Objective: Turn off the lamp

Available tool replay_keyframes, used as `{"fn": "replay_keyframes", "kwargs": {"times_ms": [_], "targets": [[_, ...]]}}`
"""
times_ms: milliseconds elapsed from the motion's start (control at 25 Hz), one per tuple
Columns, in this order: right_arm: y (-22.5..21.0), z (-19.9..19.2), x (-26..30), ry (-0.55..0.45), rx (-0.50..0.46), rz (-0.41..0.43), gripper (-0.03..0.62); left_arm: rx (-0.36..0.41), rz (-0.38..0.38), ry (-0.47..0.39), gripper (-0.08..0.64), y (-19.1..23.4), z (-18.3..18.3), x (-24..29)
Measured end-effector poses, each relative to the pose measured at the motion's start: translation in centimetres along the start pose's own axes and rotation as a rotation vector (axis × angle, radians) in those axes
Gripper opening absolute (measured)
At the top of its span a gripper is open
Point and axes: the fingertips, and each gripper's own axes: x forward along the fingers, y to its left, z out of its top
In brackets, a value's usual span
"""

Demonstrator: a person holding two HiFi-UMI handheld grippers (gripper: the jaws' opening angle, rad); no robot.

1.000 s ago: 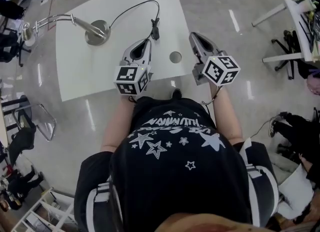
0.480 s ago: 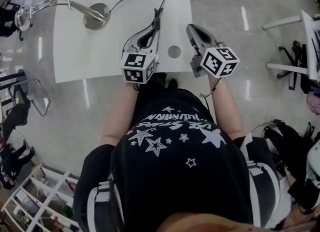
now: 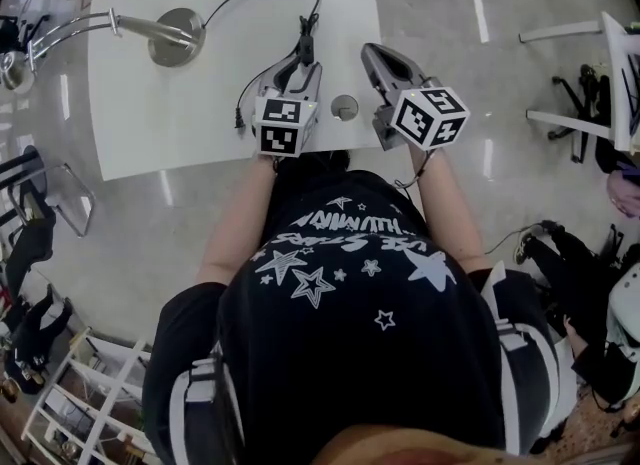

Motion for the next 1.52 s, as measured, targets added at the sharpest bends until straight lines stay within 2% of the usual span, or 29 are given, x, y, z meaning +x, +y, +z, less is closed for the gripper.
{"fn": "replay_keyframes", "kwargs": {"times_ms": [240,800,920,1280,1520], "targets": [[-0.7,-0.5,2.0,0.03,0.015,-0.003,0.007,0.022,0.043,0.071,0.168,0.9,-1.9,2.0],[-1.4,-2.3,4.7,0.113,0.013,0.018,0.007,0.015,0.083,0.155,0.167,1.9,-3.9,4.2],[-0.9,-2.9,5.4,0.145,0.004,0.049,0.006,-0.002,0.061,0.159,0.166,2.0,-3.8,4.1],[1.1,-5.4,8.9,0.325,-0.094,0.189,0.006,-0.057,0.024,0.159,0.153,2.3,-3.7,3.9],[1.5,-6.9,10.8,0.412,-0.133,0.234,0.006,-0.075,0.011,0.155,0.153,2.1,-3.8,3.9]]}}
